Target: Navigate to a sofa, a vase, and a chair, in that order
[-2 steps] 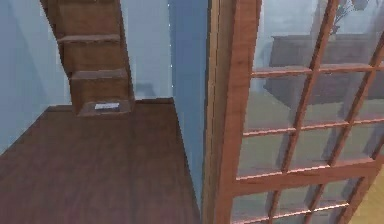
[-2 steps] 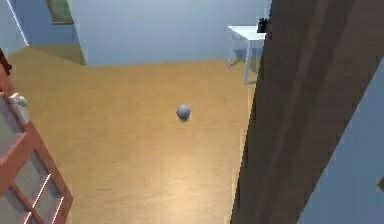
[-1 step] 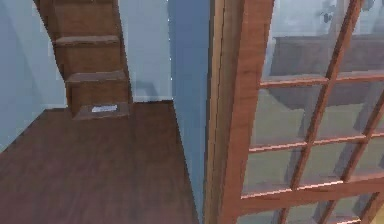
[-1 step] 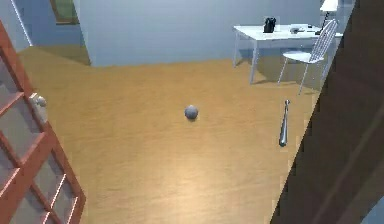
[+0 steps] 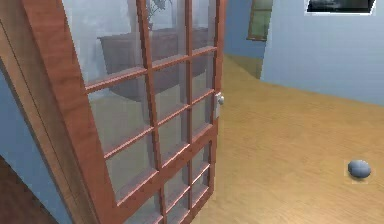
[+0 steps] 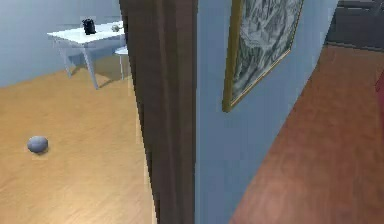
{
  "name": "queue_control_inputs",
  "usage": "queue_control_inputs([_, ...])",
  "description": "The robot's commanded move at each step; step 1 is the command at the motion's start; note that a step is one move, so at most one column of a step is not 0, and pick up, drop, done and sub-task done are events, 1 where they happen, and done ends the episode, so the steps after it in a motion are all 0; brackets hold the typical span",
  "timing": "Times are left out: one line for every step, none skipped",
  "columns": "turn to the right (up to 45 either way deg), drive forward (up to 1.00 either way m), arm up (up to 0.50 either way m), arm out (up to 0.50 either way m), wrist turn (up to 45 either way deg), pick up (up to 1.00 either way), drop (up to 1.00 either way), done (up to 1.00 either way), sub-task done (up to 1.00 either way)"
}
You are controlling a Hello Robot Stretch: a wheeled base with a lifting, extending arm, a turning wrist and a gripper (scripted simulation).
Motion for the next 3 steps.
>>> queue_control_inputs([27.0, 0.00, 0.00, 0.00, 0.0, 0.00, 0.00, 0.00, 0.00])
queue_control_inputs([3.0, 0.00, 0.00, 0.00, 0.0, 0.00, 0.00, 0.00, 0.00])
queue_control_inputs([-12.0, 0.00, 0.00, 0.00, 0.0, 0.00, 0.00, 0.00, 0.00])
